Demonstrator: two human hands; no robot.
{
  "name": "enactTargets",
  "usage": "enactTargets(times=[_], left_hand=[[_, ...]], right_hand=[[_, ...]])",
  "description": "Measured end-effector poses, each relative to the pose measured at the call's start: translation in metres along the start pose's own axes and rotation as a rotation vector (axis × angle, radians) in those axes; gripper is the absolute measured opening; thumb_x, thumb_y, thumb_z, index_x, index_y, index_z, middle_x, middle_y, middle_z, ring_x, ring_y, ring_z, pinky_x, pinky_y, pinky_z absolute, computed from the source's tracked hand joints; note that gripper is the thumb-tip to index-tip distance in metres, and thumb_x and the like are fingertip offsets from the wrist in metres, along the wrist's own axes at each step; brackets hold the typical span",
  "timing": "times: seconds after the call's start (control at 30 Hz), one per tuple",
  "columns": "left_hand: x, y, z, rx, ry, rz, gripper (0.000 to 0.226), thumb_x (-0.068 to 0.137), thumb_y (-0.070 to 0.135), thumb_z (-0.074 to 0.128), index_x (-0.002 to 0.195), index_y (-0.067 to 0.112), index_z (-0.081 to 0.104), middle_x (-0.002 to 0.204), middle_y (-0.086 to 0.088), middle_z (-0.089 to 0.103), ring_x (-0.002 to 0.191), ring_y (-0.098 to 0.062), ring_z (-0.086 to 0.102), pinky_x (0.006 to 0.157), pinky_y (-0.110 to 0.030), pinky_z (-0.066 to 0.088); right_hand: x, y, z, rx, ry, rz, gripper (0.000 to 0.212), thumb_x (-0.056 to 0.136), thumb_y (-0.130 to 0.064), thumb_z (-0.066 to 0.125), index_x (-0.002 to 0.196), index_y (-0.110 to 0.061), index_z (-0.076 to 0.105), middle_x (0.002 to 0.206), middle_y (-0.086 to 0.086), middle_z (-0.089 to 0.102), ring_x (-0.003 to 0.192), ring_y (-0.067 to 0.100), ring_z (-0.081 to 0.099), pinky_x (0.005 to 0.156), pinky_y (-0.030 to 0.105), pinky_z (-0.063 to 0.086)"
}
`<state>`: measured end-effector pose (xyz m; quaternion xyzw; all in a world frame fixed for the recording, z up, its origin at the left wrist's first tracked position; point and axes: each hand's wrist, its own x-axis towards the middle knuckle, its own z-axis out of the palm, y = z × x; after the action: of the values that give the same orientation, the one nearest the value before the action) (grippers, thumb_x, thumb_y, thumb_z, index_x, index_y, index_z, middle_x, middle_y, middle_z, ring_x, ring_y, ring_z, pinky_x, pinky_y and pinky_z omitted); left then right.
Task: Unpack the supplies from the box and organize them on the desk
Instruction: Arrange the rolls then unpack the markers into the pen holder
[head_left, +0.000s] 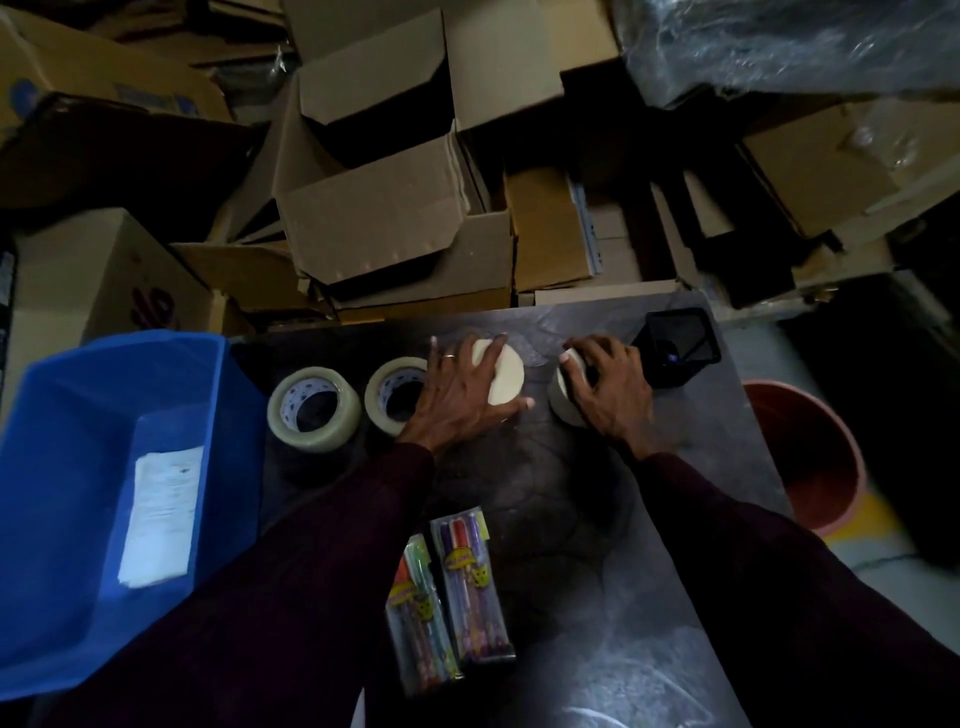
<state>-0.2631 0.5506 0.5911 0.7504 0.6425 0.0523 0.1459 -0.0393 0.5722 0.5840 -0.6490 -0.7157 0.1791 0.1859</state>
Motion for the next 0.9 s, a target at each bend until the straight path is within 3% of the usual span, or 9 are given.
enactTargets(times=[0.1, 0.2, 0.67, 0.9], left_hand=[[-0.003, 0.002, 0.005, 0.004, 0.026, -0.027, 0.083, 0.084, 0.082, 0.026, 0.152, 0.035, 0.013, 0.156, -0.013, 0.026, 0.145, -0.032, 0.022, 0.12, -0.055, -0.006], [-0.003, 0.003, 0.007, 0.04, 0.067, -0.036, 0.066, 0.095, 0.068, 0.02, 0.151, 0.033, 0.02, 0.153, -0.014, 0.032, 0.143, -0.034, 0.027, 0.121, -0.055, -0.001], [-0.003, 0.009, 0.021, 0.054, 0.211, -0.108, 0.052, 0.1, 0.048, 0.024, 0.145, 0.025, 0.037, 0.14, -0.017, 0.046, 0.133, -0.035, 0.04, 0.118, -0.059, 0.015], [-0.002, 0.017, 0.027, 0.045, 0.255, -0.178, 0.05, 0.1, 0.045, 0.031, 0.144, 0.024, 0.04, 0.141, -0.02, 0.046, 0.132, -0.037, 0.041, 0.119, -0.058, 0.014]], right_hand=[[0.0, 0.001, 0.001, 0.002, 0.001, -0.005, 0.033, 0.097, -0.052, 0.046, 0.122, -0.035, 0.06, 0.132, 0.001, 0.056, 0.122, 0.027, 0.047, 0.09, 0.034, 0.042], [0.0, 0.0, 0.003, 0.014, 0.014, 0.009, 0.033, 0.098, -0.052, 0.045, 0.122, -0.035, 0.06, 0.13, 0.0, 0.056, 0.121, 0.025, 0.047, 0.086, 0.031, 0.039], [0.003, 0.005, 0.006, 0.004, 0.023, -0.026, 0.036, 0.096, -0.055, 0.043, 0.121, -0.036, 0.06, 0.128, -0.004, 0.057, 0.121, 0.022, 0.047, 0.09, 0.034, 0.044], [0.008, -0.002, 0.01, 0.001, 0.019, -0.026, 0.038, 0.096, -0.056, 0.042, 0.121, -0.035, 0.06, 0.128, -0.003, 0.056, 0.122, 0.021, 0.047, 0.09, 0.036, 0.046]])
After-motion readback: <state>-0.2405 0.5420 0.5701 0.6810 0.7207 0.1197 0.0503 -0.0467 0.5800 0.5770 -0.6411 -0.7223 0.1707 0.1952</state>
